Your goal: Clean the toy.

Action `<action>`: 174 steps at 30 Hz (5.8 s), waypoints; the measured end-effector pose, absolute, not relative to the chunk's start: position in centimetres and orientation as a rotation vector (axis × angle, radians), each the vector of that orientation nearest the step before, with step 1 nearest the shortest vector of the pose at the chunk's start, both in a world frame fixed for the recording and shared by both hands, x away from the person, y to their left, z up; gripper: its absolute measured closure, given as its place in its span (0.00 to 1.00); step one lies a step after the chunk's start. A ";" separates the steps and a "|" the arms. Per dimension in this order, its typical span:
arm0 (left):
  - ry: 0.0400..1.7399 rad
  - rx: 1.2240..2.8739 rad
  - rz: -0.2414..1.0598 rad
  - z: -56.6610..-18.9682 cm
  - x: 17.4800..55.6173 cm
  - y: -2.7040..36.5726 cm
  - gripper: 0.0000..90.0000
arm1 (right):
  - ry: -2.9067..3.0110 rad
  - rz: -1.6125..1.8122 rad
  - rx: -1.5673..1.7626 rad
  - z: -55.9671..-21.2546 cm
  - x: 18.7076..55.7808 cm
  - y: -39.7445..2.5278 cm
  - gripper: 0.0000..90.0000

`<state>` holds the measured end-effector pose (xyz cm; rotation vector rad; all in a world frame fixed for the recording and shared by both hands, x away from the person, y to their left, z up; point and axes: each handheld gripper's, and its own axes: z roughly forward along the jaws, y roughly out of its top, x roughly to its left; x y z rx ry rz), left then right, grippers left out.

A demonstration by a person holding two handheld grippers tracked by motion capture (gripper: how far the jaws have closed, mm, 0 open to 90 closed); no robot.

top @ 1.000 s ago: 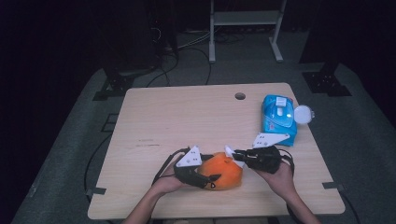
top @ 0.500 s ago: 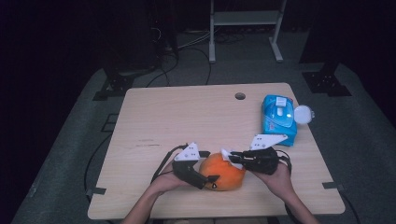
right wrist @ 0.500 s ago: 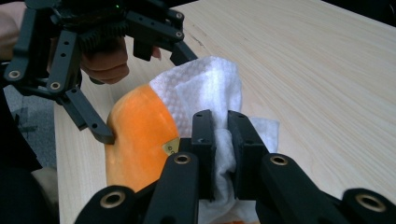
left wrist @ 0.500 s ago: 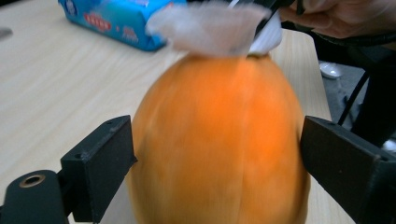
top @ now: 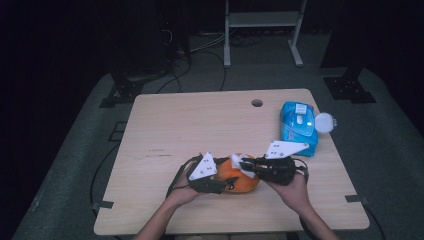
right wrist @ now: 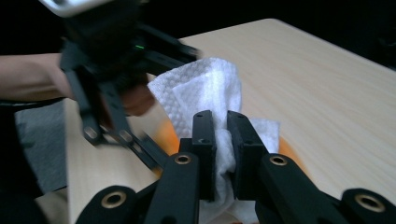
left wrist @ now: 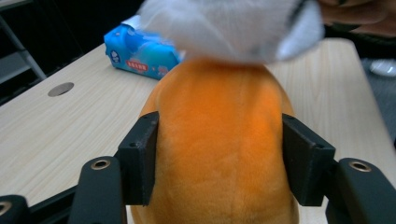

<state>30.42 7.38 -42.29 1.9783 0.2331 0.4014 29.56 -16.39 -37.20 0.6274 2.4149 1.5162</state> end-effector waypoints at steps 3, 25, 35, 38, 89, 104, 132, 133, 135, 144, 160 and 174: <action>0.226 2.005 0.393 -42.7 30.2 6.9 0.38 | 2.463 1.432 0.550 -37.9 28.8 -14.1 0.90; 0.274 2.001 0.339 -42.9 30.4 7.0 0.32 | 2.477 1.361 0.553 -38.5 28.5 -13.9 0.91; 0.307 1.979 0.300 -43.2 31.2 7.7 0.23 | 2.446 1.350 0.628 -38.1 29.5 -15.4 0.91; 0.366 1.976 0.273 -43.5 31.7 7.9 0.14 | 2.430 1.364 0.680 -38.5 30.0 -16.4 0.91; 0.330 2.015 0.212 -44.0 31.5 8.8 0.31 | 2.426 1.374 0.793 -39.2 30.1 -19.7 0.90; 0.251 2.046 0.266 -43.7 30.6 7.7 0.31 | 2.458 1.419 0.705 -39.0 30.0 -17.2 0.90; 0.400 2.048 0.097 -43.6 31.8 8.2 0.07 | 2.485 1.429 0.746 -39.4 30.8 -18.4 0.90; 0.413 2.055 0.074 -43.9 31.9 8.2 0.06 | 2.485 1.431 0.752 -39.5 31.0 -18.5 0.90; 0.422 2.059 0.054 -44.2 32.1 8.1 0.06 | 2.481 1.438 0.769 -39.6 31.2 -18.8 0.90; 0.221 1.908 0.446 -42.2 30.5 8.0 0.41 | 2.361 1.509 0.782 -38.0 30.7 -19.2 0.90; 0.442 1.964 0.126 -43.7 32.6 8.8 0.23 | 2.423 1.400 0.762 -39.4 31.0 -17.7 0.90; 0.446 1.999 0.128 -44.5 32.9 9.7 0.27 | 2.428 1.372 0.816 -40.0 31.2 -19.5 0.90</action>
